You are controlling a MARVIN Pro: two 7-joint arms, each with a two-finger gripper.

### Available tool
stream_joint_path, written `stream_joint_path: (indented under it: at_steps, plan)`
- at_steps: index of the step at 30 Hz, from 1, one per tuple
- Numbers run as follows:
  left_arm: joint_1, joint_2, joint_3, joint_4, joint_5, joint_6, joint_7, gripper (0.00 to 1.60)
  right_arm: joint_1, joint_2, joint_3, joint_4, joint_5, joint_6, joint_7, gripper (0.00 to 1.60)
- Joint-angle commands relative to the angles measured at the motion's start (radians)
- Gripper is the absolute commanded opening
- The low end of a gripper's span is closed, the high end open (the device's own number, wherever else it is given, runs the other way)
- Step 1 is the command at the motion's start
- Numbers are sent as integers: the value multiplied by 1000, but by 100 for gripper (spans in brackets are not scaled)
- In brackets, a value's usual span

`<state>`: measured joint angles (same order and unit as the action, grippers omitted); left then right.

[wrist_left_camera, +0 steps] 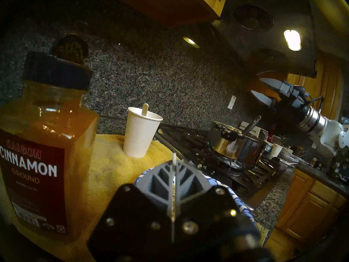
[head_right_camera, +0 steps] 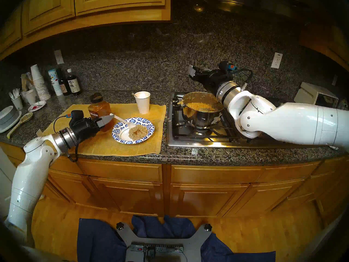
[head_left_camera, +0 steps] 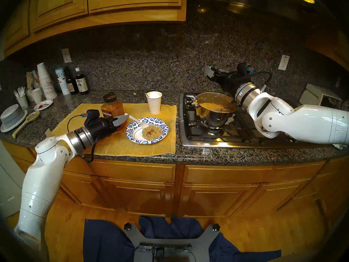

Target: Scoop oatmeal into bowl, add cinnamon, and put a spoon inside bowl

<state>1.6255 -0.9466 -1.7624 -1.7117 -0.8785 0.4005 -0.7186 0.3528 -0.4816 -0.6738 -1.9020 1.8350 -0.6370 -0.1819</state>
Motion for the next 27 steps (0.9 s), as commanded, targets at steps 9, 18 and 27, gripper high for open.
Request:
stream_joint_path:
  at_steps: [9, 18, 27]
  plan:
    - [54, 31, -55, -64, -18, 40, -34, 0, 35, -2, 33, -1, -3, -15, 1, 160]
    - [79, 38, -69, -64, -14, 41, -57, 73, 35, -2, 33, -1, -3, -15, 1, 160]
    - [92, 44, -86, -72, -16, 37, -65, 112, 35, -2, 33, -1, -3, -14, 1, 160]
